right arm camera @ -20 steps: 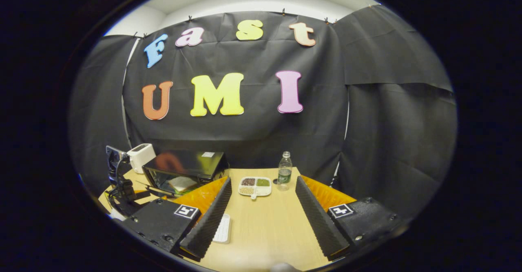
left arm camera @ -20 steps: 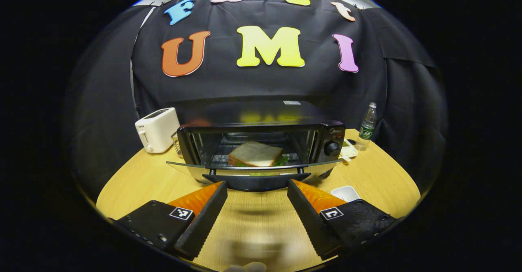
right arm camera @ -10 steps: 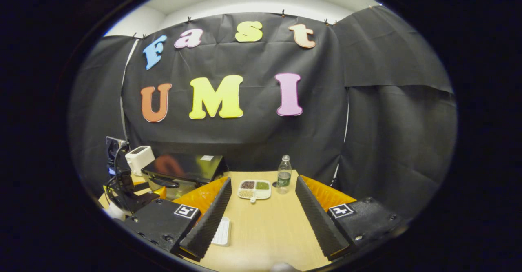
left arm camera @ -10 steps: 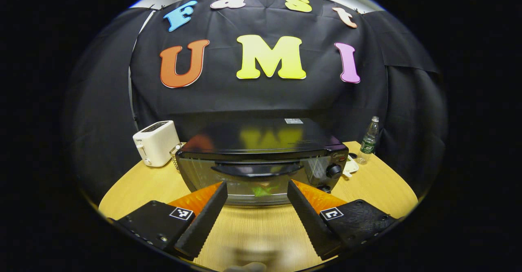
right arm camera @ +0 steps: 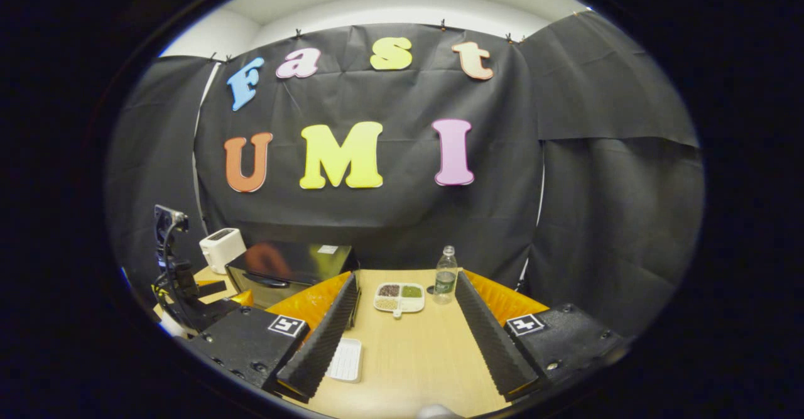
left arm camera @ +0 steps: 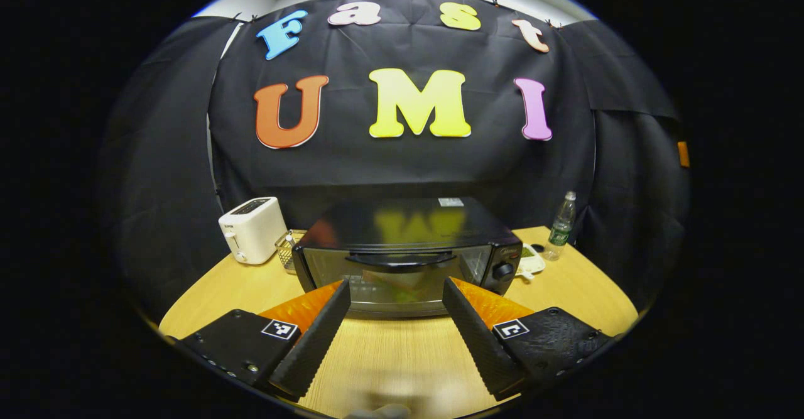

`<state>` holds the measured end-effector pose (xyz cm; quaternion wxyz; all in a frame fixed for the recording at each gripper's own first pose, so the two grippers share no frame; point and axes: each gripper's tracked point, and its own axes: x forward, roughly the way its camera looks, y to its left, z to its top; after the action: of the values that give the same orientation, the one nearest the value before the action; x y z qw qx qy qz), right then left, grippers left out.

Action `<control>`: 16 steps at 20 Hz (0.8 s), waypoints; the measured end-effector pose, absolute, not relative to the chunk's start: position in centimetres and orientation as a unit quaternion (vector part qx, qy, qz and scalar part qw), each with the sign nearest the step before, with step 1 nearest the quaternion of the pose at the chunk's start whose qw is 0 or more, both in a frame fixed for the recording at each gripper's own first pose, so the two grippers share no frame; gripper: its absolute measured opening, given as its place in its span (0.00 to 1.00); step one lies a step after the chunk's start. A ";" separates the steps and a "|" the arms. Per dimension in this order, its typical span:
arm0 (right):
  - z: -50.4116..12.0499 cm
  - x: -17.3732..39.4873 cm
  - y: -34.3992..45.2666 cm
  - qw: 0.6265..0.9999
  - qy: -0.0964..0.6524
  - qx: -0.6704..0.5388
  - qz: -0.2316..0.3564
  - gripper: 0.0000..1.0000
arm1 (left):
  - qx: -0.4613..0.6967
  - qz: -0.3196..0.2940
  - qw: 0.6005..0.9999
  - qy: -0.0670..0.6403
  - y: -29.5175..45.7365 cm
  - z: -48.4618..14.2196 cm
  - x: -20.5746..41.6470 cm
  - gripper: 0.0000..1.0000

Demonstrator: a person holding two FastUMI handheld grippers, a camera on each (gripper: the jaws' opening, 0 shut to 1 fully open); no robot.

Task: Open the electric oven with the left hand, put the food in, and close the electric oven.

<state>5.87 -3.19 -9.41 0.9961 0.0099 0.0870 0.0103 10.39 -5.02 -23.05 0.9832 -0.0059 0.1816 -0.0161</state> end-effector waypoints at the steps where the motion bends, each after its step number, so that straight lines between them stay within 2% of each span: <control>1: -8.8 5.9 -2.9 0.996 0.082 0.009 0.011 0.97 | -0.006 -0.015 0.986 0.169 -5.0 -21.4 10.0 0.97; 10: -4.0 6.1 0.1 0.999 0.036 0.000 0.023 0.97 | -0.007 0.002 0.997 0.073 -2.3 -8.2 6.9 0.96; 16: -2.0 5.6 0.8 1.000 0.019 0.003 0.016 0.97 | -0.005 0.014 0.999 0.035 -0.3 -3.1 5.2 0.96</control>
<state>5.56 0.84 -1.99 0.9997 0.0025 0.0187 0.0159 5.23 -0.26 -3.09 0.9993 -0.0047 0.0346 0.0139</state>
